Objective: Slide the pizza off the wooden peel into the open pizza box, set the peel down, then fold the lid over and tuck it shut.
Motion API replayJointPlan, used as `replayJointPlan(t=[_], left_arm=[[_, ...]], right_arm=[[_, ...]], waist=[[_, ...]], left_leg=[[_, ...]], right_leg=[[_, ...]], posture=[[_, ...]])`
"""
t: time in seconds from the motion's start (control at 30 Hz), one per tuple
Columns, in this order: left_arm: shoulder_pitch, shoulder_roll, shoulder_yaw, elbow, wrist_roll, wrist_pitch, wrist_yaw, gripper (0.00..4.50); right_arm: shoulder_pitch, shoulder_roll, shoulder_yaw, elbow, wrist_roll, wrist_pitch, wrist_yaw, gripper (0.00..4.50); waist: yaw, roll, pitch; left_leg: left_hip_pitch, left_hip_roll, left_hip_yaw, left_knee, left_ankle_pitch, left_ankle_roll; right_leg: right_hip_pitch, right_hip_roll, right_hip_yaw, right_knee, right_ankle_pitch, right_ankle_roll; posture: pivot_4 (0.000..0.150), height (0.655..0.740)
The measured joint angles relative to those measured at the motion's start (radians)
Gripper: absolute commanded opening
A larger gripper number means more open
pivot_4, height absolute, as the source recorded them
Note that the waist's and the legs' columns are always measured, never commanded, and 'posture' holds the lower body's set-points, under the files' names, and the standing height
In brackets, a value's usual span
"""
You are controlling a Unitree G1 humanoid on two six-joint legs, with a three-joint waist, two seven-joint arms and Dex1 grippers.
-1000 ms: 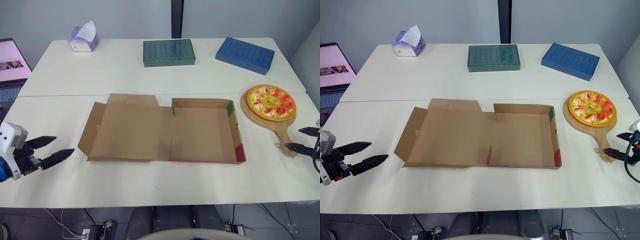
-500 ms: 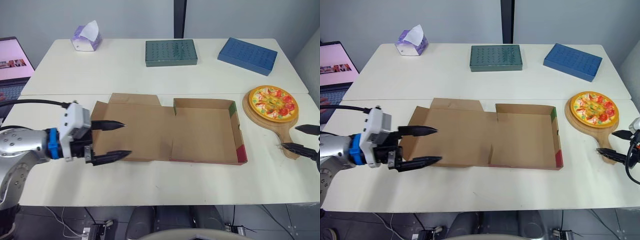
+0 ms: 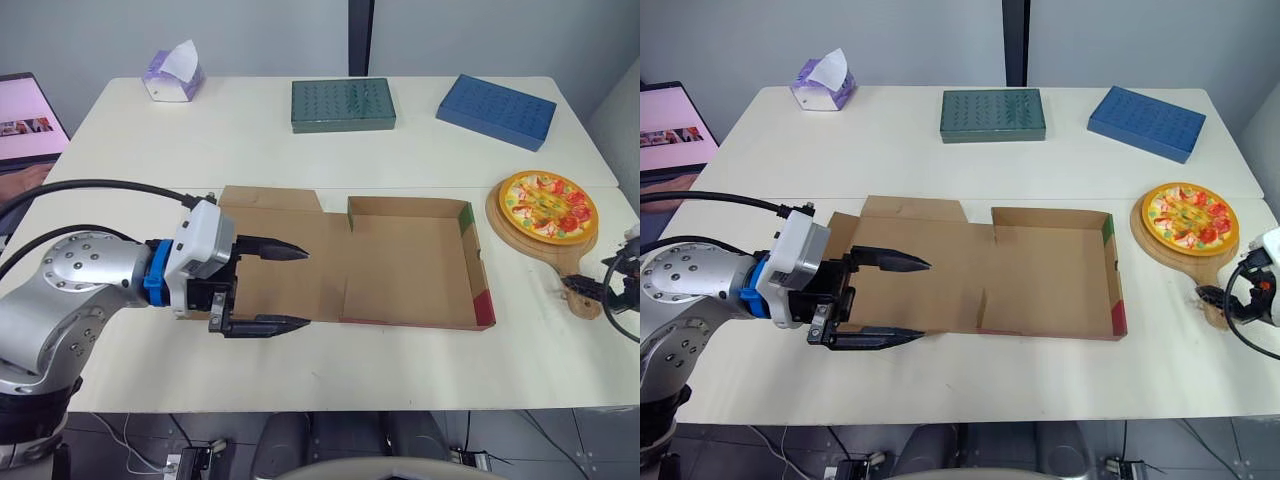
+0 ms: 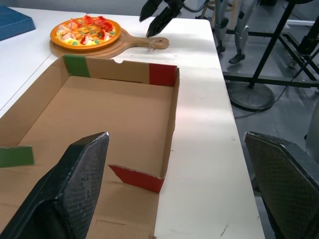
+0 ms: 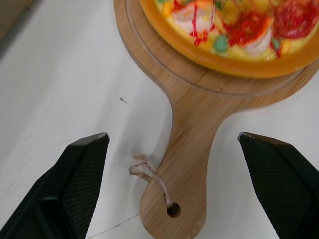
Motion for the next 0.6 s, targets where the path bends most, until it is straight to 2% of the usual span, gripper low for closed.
replayJointPlan(t=[0.33, 0.53, 0.57, 0.6], left_arm=[[-0.007, -0.02, -0.009, -0.03, -0.023, 0.0, 0.003, 4.5], [-0.007, -0.023, -0.01, -0.031, -0.024, 0.0, 0.01, 4.5], [-0.006, -0.022, -0.01, -0.031, -0.024, 0.0, 0.012, 4.5], [-0.006, -0.022, -0.01, -0.031, -0.024, 0.0, 0.013, 4.5]], right_arm=[[-0.189, 0.056, 0.143, 0.251, -0.066, -0.065, -0.067, 4.45], [-0.243, 0.059, 0.176, 0.342, -0.068, -0.08, -0.046, 4.45], [-0.244, 0.059, 0.177, 0.344, -0.067, -0.078, -0.044, 4.09], [-0.246, 0.062, 0.177, 0.346, -0.065, -0.074, -0.038, 3.92]], waist=[[0.0, 0.0, 0.0], [0.0, -0.001, 0.0], [0.0, -0.001, 0.0], [0.0, -0.001, -0.001]], left_leg=[[0.0, 0.0, 0.0, 0.0, 0.0, 0.0], [0.001, 0.0, -0.001, 0.0, 0.0, 0.0], [0.001, 0.0, -0.001, 0.0, 0.0, 0.0], [0.001, 0.0, -0.001, 0.0, 0.0, 0.0]], right_leg=[[0.0, 0.0, 0.0, 0.0, 0.0, 0.0], [0.001, 0.0, 0.0, 0.0, 0.0, 0.0], [0.001, 0.0, 0.0, 0.0, 0.0, 0.0], [0.001, 0.0, 0.0, 0.0, 0.0, 0.0]], posture=[[0.15, 0.74], [0.15, 0.74], [0.15, 0.74], [0.15, 0.74]])
